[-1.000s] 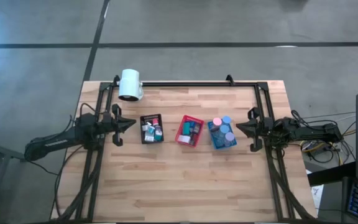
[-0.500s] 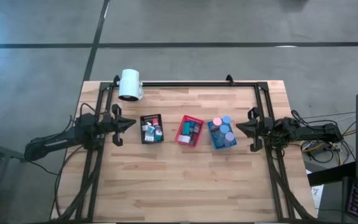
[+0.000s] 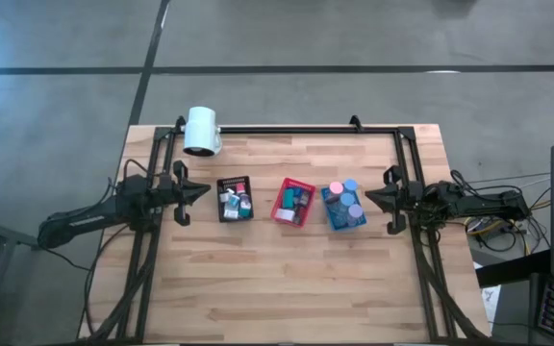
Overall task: Pick & Place Office items
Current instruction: Return to Home Position
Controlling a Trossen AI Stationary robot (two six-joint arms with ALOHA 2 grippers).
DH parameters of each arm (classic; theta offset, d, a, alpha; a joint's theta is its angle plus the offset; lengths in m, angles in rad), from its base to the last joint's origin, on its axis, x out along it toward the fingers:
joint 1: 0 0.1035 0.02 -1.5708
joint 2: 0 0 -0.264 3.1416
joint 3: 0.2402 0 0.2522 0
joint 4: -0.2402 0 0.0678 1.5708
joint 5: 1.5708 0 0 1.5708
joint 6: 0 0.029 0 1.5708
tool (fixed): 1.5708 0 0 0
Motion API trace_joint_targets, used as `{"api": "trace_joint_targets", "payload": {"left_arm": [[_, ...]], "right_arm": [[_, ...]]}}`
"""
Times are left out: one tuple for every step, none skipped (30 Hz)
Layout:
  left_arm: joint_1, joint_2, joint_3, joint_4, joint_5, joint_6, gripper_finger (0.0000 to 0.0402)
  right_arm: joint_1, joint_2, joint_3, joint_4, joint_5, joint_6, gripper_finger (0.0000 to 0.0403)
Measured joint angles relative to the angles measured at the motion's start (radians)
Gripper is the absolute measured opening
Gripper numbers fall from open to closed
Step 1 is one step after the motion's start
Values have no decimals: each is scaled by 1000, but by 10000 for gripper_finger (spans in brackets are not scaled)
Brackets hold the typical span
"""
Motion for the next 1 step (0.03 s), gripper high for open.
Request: {"api": "trace_joint_targets", "payload": {"left_arm": [[0, 0, 0, 0, 0, 0, 26]], "right_arm": [[0, 0, 0, 0, 0, 0, 13]]}}
